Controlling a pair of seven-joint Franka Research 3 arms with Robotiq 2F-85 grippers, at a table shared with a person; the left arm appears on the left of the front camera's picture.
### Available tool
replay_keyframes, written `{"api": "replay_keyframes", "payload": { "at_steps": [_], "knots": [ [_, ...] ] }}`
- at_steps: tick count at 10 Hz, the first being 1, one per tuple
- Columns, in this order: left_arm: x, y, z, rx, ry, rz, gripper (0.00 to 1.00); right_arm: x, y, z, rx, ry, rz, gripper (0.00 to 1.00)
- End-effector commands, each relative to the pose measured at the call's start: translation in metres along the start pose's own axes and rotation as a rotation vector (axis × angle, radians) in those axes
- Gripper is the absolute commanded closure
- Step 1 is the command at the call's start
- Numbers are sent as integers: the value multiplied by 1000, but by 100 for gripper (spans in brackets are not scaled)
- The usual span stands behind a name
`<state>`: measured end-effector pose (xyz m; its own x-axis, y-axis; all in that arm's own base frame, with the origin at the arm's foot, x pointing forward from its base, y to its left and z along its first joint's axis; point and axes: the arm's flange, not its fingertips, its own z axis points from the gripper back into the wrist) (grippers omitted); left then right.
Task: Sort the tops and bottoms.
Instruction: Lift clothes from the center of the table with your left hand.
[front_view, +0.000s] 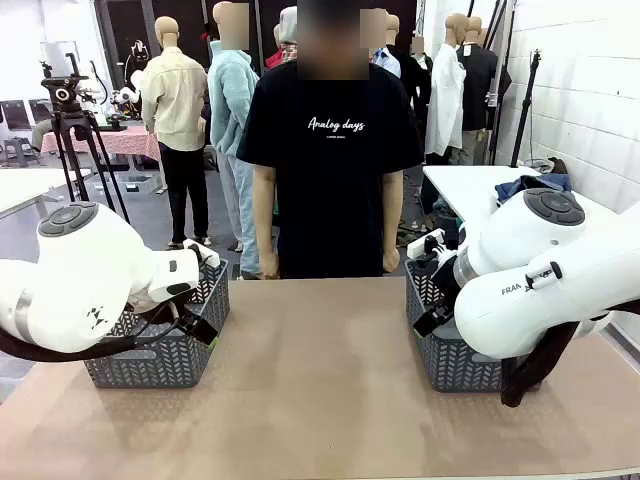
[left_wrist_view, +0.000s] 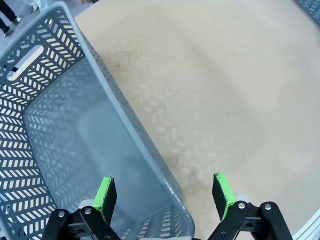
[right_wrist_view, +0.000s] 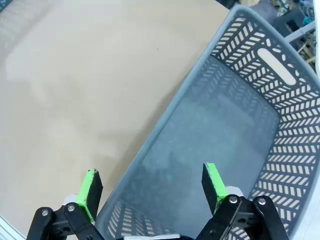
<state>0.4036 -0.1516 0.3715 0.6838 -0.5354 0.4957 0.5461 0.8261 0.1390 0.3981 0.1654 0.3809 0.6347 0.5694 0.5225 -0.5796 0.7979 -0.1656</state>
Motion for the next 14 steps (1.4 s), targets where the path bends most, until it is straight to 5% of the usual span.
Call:
{"api": "replay_keyframes", "payload": {
  "at_steps": [1,14],
  "knots": [
    [0,0,0,0,0,0,0,0,0,0,-1,-2,-1,0],
    [0,0,0,0,0,0,0,0,0,0,-1,-2,-1,0]
  ]
}}
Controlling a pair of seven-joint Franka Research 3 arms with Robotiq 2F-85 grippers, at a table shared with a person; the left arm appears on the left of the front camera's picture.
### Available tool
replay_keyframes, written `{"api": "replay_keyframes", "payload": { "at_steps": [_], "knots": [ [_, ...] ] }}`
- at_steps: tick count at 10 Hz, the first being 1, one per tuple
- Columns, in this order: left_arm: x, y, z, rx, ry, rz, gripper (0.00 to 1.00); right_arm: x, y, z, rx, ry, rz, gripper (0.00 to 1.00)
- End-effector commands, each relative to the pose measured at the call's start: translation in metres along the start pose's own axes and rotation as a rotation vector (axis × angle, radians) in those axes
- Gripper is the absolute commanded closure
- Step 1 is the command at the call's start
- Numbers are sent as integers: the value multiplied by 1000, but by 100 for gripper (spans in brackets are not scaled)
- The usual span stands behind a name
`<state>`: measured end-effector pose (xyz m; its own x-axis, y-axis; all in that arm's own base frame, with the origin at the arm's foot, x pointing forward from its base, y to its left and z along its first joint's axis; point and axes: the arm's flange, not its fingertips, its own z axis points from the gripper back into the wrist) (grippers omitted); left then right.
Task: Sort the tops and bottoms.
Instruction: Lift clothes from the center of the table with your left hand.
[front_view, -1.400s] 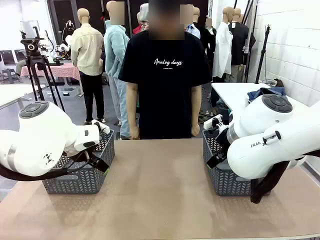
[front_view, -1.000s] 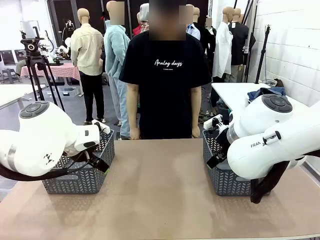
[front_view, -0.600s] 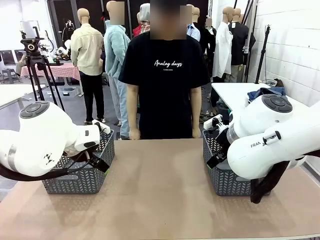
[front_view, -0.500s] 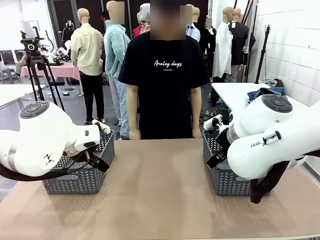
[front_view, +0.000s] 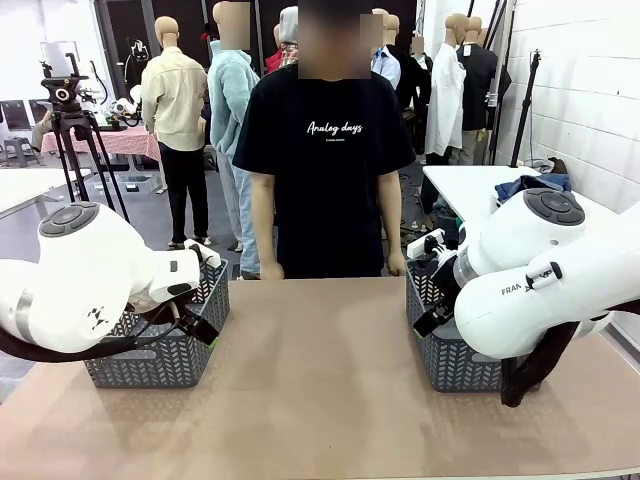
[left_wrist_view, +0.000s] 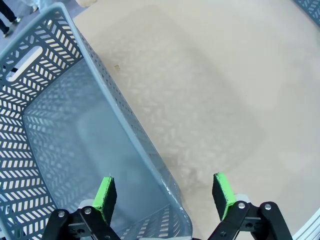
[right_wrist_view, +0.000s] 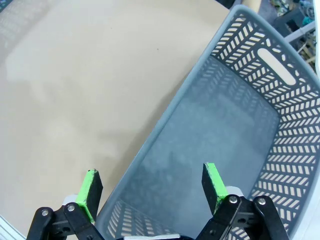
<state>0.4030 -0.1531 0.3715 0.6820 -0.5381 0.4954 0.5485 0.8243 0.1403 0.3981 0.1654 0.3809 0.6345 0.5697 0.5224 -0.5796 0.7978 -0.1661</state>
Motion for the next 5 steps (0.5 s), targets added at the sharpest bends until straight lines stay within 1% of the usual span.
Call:
{"api": "replay_keyframes", "payload": {
  "at_steps": [1,5],
  "knots": [
    [0,2,0,0,0,3,0,0,0,0,0,-2,-1,0],
    [0,2,0,0,0,3,0,0,0,0,0,-2,-1,0]
  ]
}}
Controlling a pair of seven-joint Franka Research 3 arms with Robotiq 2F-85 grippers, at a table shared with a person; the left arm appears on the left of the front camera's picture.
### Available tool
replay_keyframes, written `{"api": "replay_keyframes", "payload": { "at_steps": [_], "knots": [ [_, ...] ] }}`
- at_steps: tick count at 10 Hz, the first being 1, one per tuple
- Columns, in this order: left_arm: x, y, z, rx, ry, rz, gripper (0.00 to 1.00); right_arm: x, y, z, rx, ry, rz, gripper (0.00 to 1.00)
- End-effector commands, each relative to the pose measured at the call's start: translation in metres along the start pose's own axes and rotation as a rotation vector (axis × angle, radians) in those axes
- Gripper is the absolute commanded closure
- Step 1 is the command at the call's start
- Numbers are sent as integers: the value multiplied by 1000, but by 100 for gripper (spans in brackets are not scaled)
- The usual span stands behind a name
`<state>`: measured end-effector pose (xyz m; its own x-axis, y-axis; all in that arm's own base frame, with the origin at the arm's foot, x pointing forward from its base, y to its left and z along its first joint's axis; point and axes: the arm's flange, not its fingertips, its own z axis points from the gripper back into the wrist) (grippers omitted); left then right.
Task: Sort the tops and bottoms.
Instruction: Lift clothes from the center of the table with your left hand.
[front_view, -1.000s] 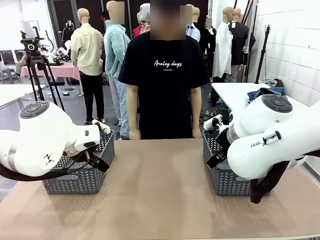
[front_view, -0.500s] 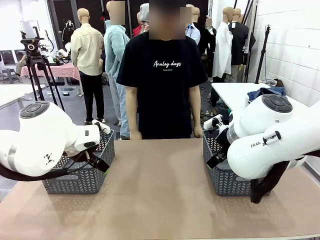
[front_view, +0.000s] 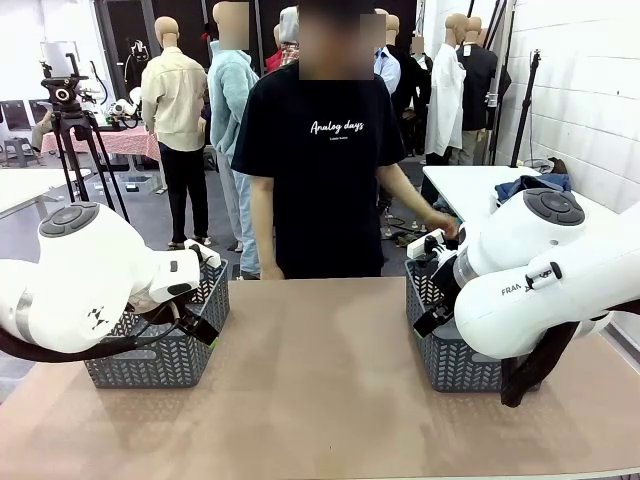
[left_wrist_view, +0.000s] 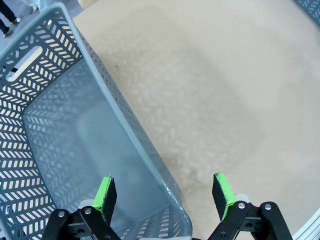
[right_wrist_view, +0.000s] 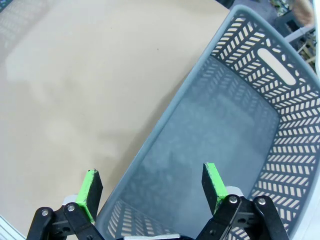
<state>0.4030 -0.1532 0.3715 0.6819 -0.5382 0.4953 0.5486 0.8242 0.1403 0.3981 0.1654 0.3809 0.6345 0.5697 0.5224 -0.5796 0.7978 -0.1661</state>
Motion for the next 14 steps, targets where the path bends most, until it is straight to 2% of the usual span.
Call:
{"api": "replay_keyframes", "payload": {
  "at_steps": [1,14],
  "knots": [
    [0,2,0,0,0,3,0,0,0,0,0,-2,-1,0],
    [0,2,0,0,0,3,0,0,0,0,0,-2,-1,0]
  ]
}}
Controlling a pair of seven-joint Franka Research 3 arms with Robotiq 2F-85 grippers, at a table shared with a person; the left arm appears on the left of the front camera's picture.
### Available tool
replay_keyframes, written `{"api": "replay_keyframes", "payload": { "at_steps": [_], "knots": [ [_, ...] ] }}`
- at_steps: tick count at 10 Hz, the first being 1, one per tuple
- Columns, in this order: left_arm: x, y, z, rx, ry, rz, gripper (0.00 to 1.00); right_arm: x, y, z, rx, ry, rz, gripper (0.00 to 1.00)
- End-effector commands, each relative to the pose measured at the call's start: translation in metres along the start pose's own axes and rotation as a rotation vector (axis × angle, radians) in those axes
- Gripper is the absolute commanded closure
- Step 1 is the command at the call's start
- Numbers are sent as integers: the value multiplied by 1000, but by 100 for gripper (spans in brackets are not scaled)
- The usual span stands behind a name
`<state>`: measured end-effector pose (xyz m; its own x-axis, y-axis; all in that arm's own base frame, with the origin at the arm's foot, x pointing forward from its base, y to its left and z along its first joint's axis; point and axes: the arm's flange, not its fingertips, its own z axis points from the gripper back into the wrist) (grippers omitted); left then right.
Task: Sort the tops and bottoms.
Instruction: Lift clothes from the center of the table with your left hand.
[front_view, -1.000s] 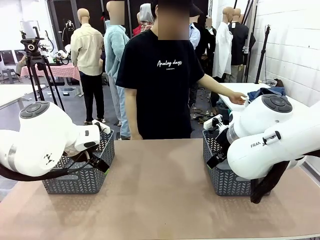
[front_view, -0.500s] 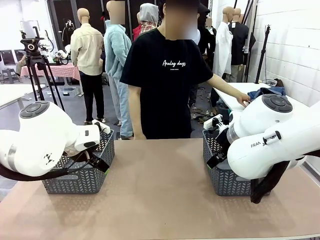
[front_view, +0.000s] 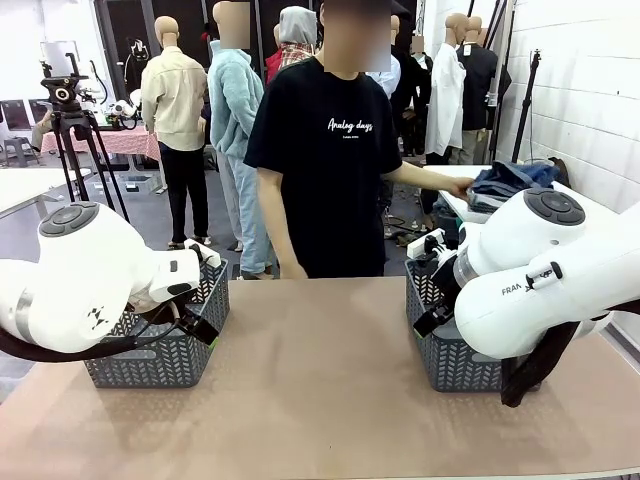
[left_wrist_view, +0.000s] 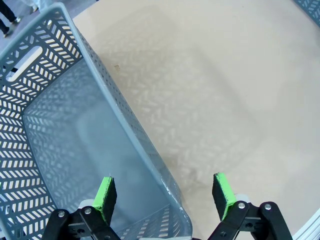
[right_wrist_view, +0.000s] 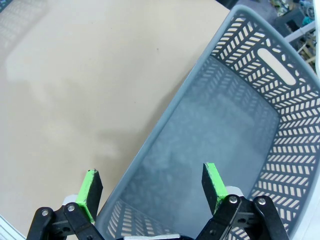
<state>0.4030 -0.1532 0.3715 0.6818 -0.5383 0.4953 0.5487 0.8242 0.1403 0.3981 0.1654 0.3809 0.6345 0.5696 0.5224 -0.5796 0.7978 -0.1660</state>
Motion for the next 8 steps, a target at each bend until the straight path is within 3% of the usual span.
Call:
{"api": "replay_keyframes", "payload": {
  "at_steps": [1,8],
  "knots": [
    [0,2,0,1,0,3,0,0,0,0,0,-2,-1,0],
    [0,2,0,1,0,3,0,0,0,0,0,-2,-1,0]
  ]
}}
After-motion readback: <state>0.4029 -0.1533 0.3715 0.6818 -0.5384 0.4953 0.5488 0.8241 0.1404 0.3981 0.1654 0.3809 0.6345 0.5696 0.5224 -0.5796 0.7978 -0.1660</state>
